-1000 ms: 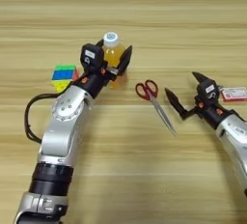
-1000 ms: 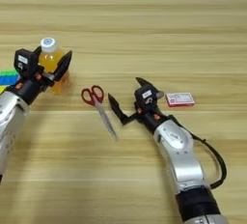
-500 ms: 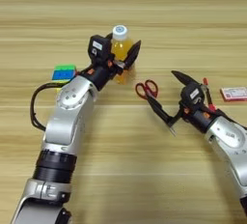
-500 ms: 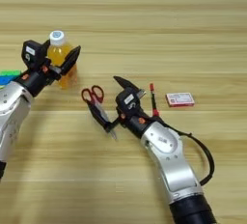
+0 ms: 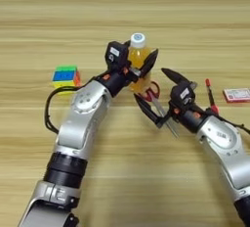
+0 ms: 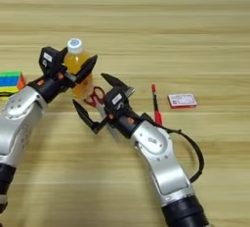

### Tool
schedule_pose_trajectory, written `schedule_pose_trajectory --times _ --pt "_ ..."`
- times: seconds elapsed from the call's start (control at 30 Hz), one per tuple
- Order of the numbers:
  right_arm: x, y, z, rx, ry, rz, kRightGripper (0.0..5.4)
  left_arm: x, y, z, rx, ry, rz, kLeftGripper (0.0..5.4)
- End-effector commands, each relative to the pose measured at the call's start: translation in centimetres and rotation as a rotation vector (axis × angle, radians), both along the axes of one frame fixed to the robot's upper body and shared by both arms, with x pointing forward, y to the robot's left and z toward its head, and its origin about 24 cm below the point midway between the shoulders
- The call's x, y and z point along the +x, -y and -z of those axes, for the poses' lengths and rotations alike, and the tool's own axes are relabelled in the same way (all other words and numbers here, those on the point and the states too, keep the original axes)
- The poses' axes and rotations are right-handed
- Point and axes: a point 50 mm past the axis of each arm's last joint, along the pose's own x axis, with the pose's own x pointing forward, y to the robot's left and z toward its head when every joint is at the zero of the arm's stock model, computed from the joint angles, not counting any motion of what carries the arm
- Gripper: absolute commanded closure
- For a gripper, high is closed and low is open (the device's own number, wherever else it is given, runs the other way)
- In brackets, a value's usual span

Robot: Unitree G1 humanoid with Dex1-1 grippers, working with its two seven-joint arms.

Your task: Move the objects on the table

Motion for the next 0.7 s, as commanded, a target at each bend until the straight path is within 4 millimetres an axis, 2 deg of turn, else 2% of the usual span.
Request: schedule_pose_trajectory --times 0.03,0.4,0.7 --pt "0.5 -0.5 0.0 -0.009 -0.007 -0.004 0.0 -0.5 0.8 -1.5 -0.032 0.046 0.044 1.93" --pt "1.5 -0.4 0.1 0.005 -0.014 0.039 0.0 -1.5 1.2 -2.4 -0.055 0.057 0.095 1.93" --pt "1.9 -0.3 -0.3 0.016 0.0 0.057 0.0 -1.9 1.6 -1.2 -0.04 0.019 0.111 1.93"
